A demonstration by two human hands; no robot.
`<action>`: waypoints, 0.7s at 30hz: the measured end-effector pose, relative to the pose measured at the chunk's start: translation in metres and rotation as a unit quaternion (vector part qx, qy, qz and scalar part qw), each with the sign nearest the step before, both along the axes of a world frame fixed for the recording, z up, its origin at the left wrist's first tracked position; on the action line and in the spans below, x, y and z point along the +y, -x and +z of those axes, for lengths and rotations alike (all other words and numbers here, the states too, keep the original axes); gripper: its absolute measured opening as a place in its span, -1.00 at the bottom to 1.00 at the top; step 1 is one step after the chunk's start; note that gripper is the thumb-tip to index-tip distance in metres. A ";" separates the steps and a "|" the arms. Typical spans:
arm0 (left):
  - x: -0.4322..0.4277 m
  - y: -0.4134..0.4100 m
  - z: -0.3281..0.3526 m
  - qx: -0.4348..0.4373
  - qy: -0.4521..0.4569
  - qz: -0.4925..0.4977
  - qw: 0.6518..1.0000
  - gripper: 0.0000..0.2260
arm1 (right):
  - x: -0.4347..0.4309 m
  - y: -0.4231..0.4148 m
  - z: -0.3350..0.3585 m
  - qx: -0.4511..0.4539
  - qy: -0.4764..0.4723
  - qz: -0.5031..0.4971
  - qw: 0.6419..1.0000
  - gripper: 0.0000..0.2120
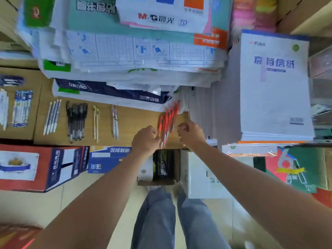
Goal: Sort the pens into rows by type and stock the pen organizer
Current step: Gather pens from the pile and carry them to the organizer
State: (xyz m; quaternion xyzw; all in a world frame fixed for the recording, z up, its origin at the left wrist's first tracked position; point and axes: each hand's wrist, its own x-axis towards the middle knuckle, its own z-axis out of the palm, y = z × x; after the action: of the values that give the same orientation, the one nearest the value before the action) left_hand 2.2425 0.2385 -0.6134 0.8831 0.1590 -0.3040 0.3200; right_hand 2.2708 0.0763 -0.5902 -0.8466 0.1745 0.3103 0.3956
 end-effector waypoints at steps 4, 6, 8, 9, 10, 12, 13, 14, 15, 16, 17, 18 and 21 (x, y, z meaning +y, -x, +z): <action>-0.001 -0.005 -0.051 0.004 -0.005 0.021 1.000 -0.75 | 0.001 -0.009 -0.051 0.023 0.041 -0.021 0.999 -0.90; -0.002 -0.009 -0.075 -0.002 -0.013 0.025 1.000 -0.66 | 0.004 -0.015 -0.075 0.035 0.050 -0.039 0.997 -0.80; -0.005 -0.012 -0.096 -0.022 -0.025 0.024 0.999 -0.57 | 0.008 -0.025 -0.096 0.039 0.065 -0.047 0.996 -0.70; -0.008 -0.013 -0.104 -0.035 -0.033 0.018 0.999 -0.52 | 0.010 -0.030 -0.107 0.036 0.067 -0.054 0.996 -0.69; -0.011 -0.013 -0.111 -0.046 -0.045 0.009 0.998 -0.46 | 0.013 -0.036 -0.114 0.035 0.061 -0.065 0.995 -0.72; -0.017 -0.013 -0.122 -0.063 -0.075 -0.003 0.995 -0.37 | 0.019 -0.046 -0.129 0.025 0.060 -0.061 0.996 -0.71; -0.020 -0.012 -0.125 -0.069 -0.086 -0.002 0.994 -0.34 | 0.022 -0.048 -0.136 0.020 0.077 -0.041 0.996 -0.61; -0.022 -0.011 -0.128 -0.072 -0.096 0.001 0.993 -0.32 | 0.025 -0.048 -0.140 0.018 0.101 -0.022 0.994 -0.49; -0.023 -0.011 -0.131 -0.072 -0.102 0.002 0.992 -0.29 | 0.027 -0.049 -0.144 0.017 0.120 -0.011 0.993 -0.43; -0.024 -0.011 -0.132 -0.073 -0.105 0.002 0.992 -0.27 | 0.027 -0.049 -0.148 0.018 0.128 -0.007 0.992 -0.43; -0.024 -0.011 -0.133 -0.075 -0.101 0.004 0.992 -0.28 | 0.027 -0.049 -0.150 0.019 0.127 -0.003 0.992 -0.44; -0.024 -0.011 -0.133 -0.078 -0.092 0.007 0.993 -0.31 | 0.026 -0.051 -0.149 0.022 0.119 0.000 0.993 -0.45; -0.020 -0.012 -0.131 -0.088 -0.066 0.013 0.994 -0.48 | 0.022 -0.054 -0.146 0.019 0.080 0.002 0.997 -0.60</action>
State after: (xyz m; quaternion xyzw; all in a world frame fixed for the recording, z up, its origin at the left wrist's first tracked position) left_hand 2.2548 0.2183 -0.7441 0.9235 0.1615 -0.2094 0.2778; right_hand 2.3251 0.0980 -0.7358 -0.8700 0.2044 0.3121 0.3223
